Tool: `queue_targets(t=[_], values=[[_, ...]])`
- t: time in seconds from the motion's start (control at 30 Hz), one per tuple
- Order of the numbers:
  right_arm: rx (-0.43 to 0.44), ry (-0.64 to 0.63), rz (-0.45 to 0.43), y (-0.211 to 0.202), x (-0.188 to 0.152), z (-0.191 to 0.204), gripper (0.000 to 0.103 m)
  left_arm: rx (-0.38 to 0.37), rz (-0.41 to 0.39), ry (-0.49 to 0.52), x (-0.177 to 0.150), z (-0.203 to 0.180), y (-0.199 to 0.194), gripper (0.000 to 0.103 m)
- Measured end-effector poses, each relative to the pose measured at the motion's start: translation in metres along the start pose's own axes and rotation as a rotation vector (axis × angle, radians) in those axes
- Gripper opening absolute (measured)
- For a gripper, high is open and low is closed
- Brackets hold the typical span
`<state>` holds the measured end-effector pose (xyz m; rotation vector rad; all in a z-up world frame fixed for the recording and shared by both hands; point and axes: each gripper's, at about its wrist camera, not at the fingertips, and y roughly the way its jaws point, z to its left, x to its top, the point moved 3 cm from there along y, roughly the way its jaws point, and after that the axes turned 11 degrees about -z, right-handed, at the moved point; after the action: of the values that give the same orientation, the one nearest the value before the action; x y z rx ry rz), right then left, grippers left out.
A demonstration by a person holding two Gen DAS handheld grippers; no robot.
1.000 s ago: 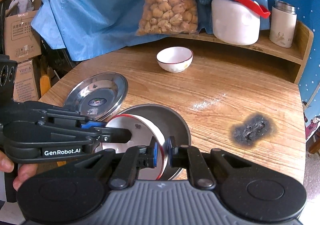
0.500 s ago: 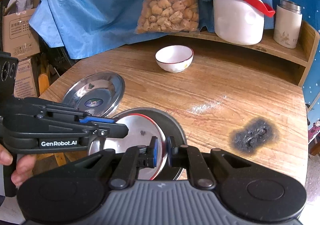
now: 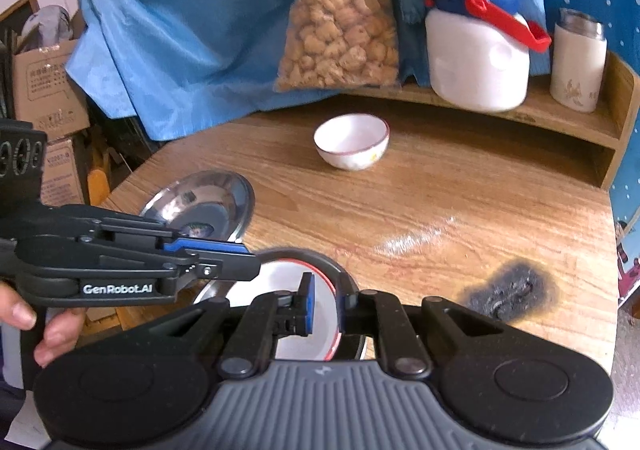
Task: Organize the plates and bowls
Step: 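Open both grippers to release the white bowl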
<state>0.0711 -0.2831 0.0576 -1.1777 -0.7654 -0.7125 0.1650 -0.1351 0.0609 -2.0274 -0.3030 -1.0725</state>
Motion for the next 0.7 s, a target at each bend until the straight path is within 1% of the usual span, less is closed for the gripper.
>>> queue_targets(t=[0.1,0.2,0.23,0.27,0.3,0.33,0.37,0.4,0.43,0.47,0.5,0.53,0.57,0.63,0.7], values=[[0.017,0.006,-0.003,-0.001,0.004,0.001,0.012,0.000,-0.020,0.022,0.007,0.003,-0.005,0.016],[0.012,0.002,-0.010,-0.003,0.006,0.002,0.012,0.008,-0.044,0.026,0.014,0.010,-0.009,0.020],[0.012,0.005,-0.014,-0.003,0.007,0.002,0.012,0.013,-0.054,0.026,0.017,0.012,-0.010,0.023],[0.015,0.008,-0.017,-0.003,0.008,0.002,0.014,0.019,-0.066,0.024,0.020,0.015,-0.011,0.029],[0.015,0.011,-0.021,-0.004,0.010,0.002,0.014,0.023,-0.076,0.022,0.022,0.017,-0.011,0.033],[0.014,0.013,-0.024,-0.004,0.011,0.001,0.015,0.029,-0.087,0.021,0.025,0.020,-0.012,0.042],[0.014,0.012,-0.027,-0.004,0.013,0.002,0.015,0.036,-0.100,0.021,0.027,0.022,-0.012,0.054],[0.015,0.010,-0.031,-0.004,0.016,0.001,0.015,0.049,-0.116,0.024,0.030,0.024,-0.012,0.062],[0.014,0.008,-0.041,-0.005,0.018,0.001,0.017,0.065,-0.135,0.025,0.032,0.026,-0.011,0.082],[0.010,0.010,-0.055,-0.005,0.021,0.000,0.030,0.093,-0.164,0.025,0.036,0.029,-0.011,0.095],[0.008,0.016,-0.069,-0.005,0.025,-0.002,0.052,0.123,-0.186,0.025,0.038,0.031,-0.011,0.100],[0.005,0.026,-0.085,-0.004,0.029,-0.005,0.061,0.151,-0.203,0.026,0.041,0.034,-0.010,0.102],[-0.003,0.033,-0.099,-0.002,0.033,-0.008,0.071,0.168,-0.210,0.025,0.044,0.037,-0.008,0.102],[-0.005,0.036,-0.112,0.002,0.040,-0.012,0.074,0.177,-0.198,0.016,0.048,0.044,-0.004,0.102],[0.008,0.039,-0.127,0.006,0.043,-0.015,0.085,0.182,-0.195,-0.005,0.052,0.051,0.002,0.102]])
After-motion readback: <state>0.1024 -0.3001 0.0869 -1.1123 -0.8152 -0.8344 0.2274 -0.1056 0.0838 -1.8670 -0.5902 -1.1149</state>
